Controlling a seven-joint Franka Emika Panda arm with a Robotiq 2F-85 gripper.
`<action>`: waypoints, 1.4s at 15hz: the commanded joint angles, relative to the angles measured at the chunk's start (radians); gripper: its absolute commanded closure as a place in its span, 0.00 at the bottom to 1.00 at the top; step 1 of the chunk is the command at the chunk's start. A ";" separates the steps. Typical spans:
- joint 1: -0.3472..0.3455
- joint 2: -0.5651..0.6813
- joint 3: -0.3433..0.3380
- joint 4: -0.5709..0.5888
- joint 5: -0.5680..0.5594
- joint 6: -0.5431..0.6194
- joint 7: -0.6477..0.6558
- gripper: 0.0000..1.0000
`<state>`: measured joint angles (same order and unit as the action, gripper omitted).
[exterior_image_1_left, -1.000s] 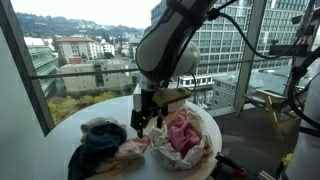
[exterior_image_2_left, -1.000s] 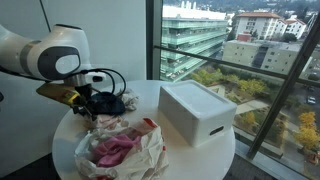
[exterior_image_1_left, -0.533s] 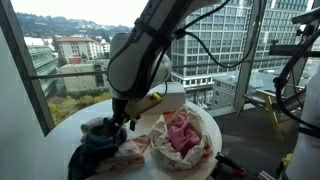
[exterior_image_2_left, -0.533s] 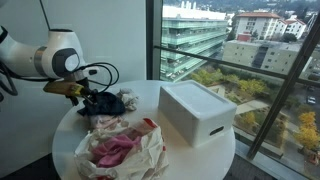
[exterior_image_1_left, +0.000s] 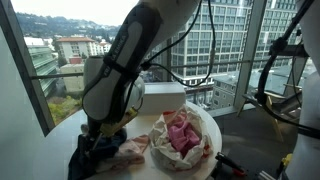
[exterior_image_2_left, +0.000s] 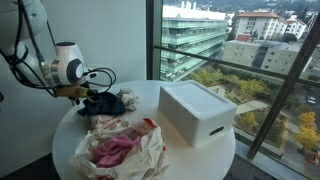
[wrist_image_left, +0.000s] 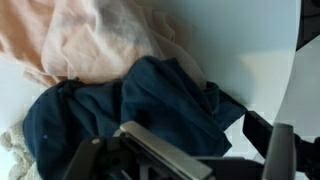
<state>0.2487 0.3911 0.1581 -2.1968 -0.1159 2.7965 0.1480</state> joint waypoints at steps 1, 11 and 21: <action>0.131 0.105 -0.162 0.108 -0.178 0.049 0.083 0.00; 0.321 0.174 -0.346 0.147 -0.345 0.079 0.239 0.58; 0.518 -0.024 -0.631 0.073 -0.441 0.197 0.496 0.89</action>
<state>0.6672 0.4771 -0.3343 -2.0671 -0.4749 2.9416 0.5169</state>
